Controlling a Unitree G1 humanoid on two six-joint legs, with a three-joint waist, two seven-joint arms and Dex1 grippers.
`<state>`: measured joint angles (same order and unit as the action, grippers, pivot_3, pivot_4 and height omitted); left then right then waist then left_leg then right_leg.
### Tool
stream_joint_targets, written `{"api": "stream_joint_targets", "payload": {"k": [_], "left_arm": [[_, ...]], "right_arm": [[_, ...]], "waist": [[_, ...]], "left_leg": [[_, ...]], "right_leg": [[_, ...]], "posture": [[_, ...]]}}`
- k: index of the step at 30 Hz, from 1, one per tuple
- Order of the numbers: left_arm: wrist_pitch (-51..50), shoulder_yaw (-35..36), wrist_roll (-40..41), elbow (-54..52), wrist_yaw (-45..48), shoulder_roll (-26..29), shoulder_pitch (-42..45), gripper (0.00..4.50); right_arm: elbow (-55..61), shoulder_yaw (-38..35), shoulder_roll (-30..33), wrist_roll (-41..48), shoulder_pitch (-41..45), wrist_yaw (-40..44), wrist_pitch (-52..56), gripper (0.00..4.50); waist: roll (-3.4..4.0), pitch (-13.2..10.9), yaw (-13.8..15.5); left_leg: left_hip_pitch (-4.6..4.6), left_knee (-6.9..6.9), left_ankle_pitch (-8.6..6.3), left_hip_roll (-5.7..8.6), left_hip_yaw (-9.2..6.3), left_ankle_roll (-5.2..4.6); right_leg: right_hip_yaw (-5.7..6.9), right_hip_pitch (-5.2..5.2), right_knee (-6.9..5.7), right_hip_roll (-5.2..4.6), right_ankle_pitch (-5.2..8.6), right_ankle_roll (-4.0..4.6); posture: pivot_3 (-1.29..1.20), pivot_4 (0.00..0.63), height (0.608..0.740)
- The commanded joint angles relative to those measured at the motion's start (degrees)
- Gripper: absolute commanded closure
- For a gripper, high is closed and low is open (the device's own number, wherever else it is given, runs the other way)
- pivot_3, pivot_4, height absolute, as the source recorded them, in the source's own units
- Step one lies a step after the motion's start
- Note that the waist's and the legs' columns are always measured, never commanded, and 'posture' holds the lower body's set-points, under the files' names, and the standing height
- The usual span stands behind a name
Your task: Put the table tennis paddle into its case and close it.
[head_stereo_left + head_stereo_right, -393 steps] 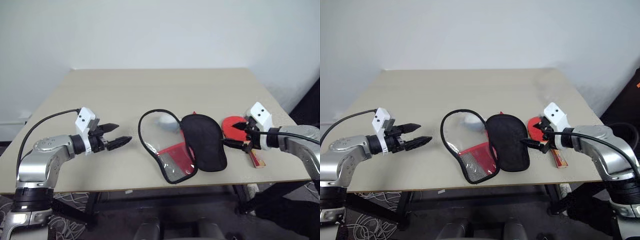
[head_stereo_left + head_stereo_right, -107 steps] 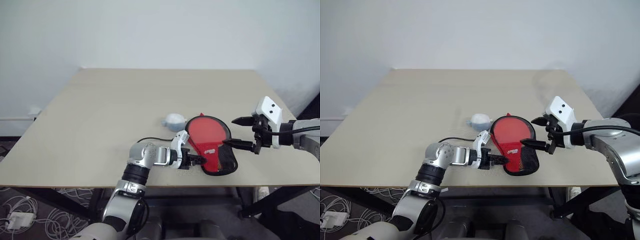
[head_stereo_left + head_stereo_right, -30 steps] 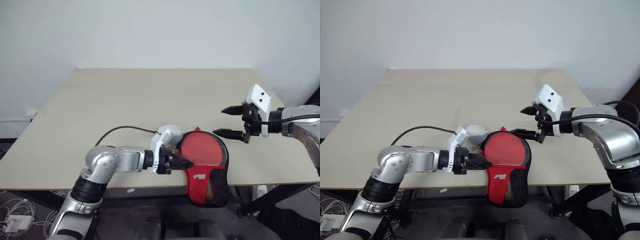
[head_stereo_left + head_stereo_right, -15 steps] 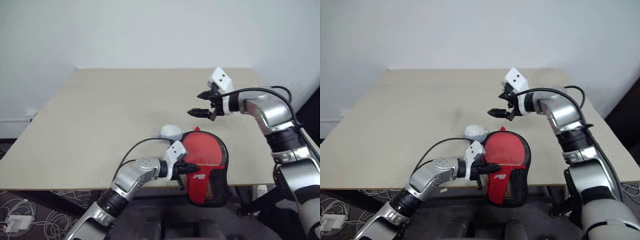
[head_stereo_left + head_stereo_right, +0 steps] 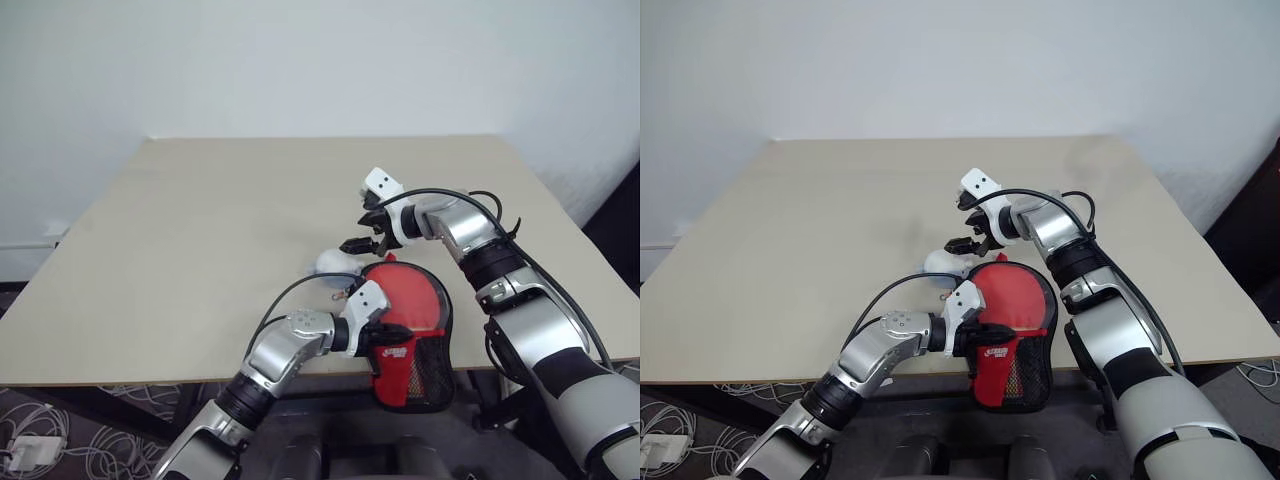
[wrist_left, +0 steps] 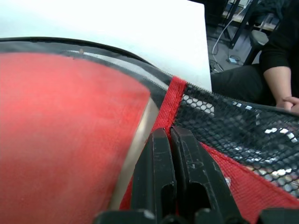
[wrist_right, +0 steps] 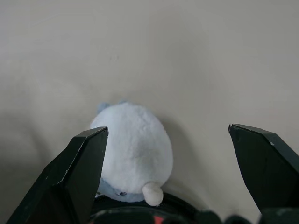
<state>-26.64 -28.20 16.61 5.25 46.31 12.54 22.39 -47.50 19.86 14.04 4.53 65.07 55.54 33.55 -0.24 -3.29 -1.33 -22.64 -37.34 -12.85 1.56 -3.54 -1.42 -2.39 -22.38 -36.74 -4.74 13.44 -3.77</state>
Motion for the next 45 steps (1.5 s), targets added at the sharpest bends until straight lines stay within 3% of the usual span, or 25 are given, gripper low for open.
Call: {"api": "stream_joint_targets", "payload": {"k": [1, 9, 22, 25, 33, 36, 38, 45], "left_arm": [[2.3, 0.8, -2.7, 3.2, -0.7, -0.8, 0.7, 4.45], [4.6, 1.7, -5.3, 6.6, -1.0, -2.2, 0.5, 4.45], [5.7, 2.2, -7.2, 7.5, -1.1, -2.8, 0.2, 4.45], [6.2, 2.1, -7.6, 8.0, -1.0, -2.7, 0.4, 4.5], [6.4, 2.1, -8.0, 8.2, -0.7, -2.6, 0.4, 4.5], [6.7, 2.2, -8.4, 8.6, -0.4, -2.7, 0.6, 4.5], [6.9, 2.3, -8.7, 8.9, -0.3, -2.8, 0.8, 4.5], [8.4, 3.6, -9.4, 10.6, -2.1, -3.7, 1.5, 4.5]], "right_arm": [[-3.6, -1.0, -1.6, -1.3, 3.8, 1.0, -2.0, 0.0], [-12.3, -2.2, -5.8, -3.7, 5.5, 0.9, -5.4, 0.0], [-14.3, -1.7, -8.6, -7.1, 3.3, 1.9, -5.5, 0.0], [-14.6, -2.1, -9.0, -7.3, 3.1, 1.9, -5.2, 0.59], [-14.0, -2.0, -9.1, -7.6, 2.4, 3.1, -5.0, 3.31], [-13.8, -2.2, -9.2, -7.6, 2.5, 3.6, -5.1, 4.1], [-13.9, -2.4, -9.4, -7.7, 2.5, 3.5, -5.3, 4.45], [-14.5, -3.6, -9.4, -8.4, 2.7, 1.5, -5.8, 4.49]], "waist": [[0.01, 0.0, -0.1], [0.11, 0.1, 0.0], [0.18, 0.1, 0.0], [0.19, 0.1, -0.1], [0.25, 0.2, 0.0], [0.27, 0.2, 0.0], [0.28, 0.2, 0.0], [0.28, 0.2, 0.0]], "left_leg": [[0.02, 0.0, 0.0, 0.0, 0.0, 0.0], [0.05, 0.0, 0.01, 0.01, -0.04, 0.02], [0.08, -0.02, 0.02, 0.02, -0.07, 0.04], [0.09, -0.02, 0.02, 0.02, -0.07, 0.04], [0.13, -0.02, 0.03, 0.02, -0.08, 0.06], [0.12, -0.03, 0.03, 0.03, -0.09, 0.06], [0.11, -0.03, 0.03, 0.03, -0.09, 0.06], [0.12, -0.06, 0.04, 0.03, -0.1, 0.06]], "right_leg": [[0.0, 0.01, 0.0, 0.0, 0.0, 0.0], [0.02, 0.05, -0.02, 0.01, 0.0, 0.0], [0.04, 0.06, -0.07, 0.01, -0.01, 0.0], [0.04, 0.06, -0.07, 0.01, -0.01, 0.0], [0.05, 0.08, -0.09, 0.01, -0.01, 0.0], [0.05, 0.08, -0.09, 0.01, -0.01, 0.0], [0.05, 0.08, -0.09, 0.01, -0.01, 0.0], [0.07, 0.08, -0.09, 0.01, -0.01, 0.0]], "posture": [[0.0, 0.0, 0.74], [0.0, 0.0, 0.74], [0.0, 0.0, 0.74], [0.0, 0.0, 0.74], [0.0, 0.0, 0.74], [0.0, 0.0, 0.74], [0.0, 0.0, 0.74], [0.0, 0.0, 0.74]]}}
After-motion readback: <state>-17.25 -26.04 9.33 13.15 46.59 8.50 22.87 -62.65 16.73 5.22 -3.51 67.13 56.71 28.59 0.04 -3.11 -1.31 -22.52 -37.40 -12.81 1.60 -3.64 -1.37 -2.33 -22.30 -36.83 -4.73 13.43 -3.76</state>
